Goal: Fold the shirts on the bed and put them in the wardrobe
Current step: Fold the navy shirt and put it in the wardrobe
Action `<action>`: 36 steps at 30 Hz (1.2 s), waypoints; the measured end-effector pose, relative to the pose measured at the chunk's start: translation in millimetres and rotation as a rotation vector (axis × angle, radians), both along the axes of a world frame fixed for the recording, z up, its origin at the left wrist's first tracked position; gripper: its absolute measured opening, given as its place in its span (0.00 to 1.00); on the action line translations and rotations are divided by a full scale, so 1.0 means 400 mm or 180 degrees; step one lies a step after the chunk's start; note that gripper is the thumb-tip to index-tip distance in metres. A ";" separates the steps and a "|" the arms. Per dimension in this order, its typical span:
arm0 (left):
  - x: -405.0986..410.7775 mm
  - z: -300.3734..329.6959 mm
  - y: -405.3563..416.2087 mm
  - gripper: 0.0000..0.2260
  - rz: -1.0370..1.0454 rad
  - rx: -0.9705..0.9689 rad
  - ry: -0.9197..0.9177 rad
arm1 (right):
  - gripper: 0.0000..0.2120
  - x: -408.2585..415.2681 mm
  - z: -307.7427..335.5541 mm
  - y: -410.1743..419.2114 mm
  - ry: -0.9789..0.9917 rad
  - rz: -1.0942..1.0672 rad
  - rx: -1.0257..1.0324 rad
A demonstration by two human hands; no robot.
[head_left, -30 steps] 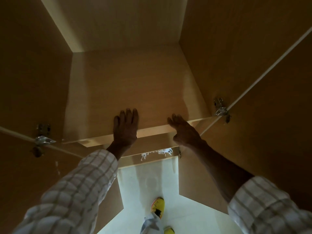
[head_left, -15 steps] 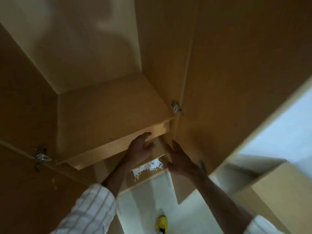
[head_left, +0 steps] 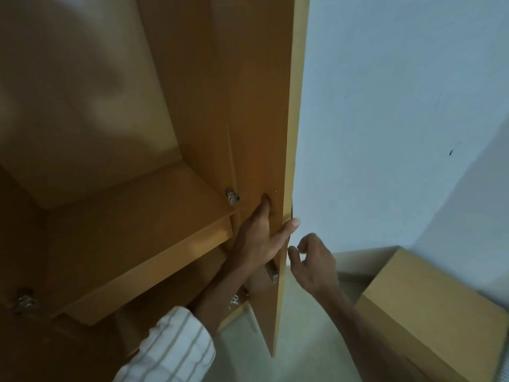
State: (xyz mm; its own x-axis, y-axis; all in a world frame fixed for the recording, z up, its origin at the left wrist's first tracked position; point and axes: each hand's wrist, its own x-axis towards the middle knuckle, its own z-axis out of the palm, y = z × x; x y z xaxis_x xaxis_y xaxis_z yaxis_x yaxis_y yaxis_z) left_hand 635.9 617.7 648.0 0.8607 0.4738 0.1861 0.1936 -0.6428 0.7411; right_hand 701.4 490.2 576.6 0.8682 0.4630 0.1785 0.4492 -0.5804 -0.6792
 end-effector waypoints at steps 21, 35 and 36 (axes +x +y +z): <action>-0.237 -0.088 0.268 0.08 0.0528 0.0106 -0.0464 | 0.11 -0.085 0.052 0.279 0.0145 0.1567 0.0183; -0.287 -0.109 0.573 0.13 0.1428 -0.0082 -0.0756 | 0.16 -0.139 0.057 0.673 0.0008 0.2051 -0.0126; -0.282 -0.104 0.591 0.10 0.1450 -0.0127 -0.0716 | 0.16 -0.138 0.058 0.693 0.0015 0.2060 -0.0158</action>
State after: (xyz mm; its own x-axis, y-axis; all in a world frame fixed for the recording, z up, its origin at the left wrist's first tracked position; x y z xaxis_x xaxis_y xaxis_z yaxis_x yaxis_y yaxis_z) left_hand 523.2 854.3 606.3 0.5058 0.8022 0.3172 0.2805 -0.5007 0.8189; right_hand 646.1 767.4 599.9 0.4116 0.9005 0.1405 0.7158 -0.2241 -0.6613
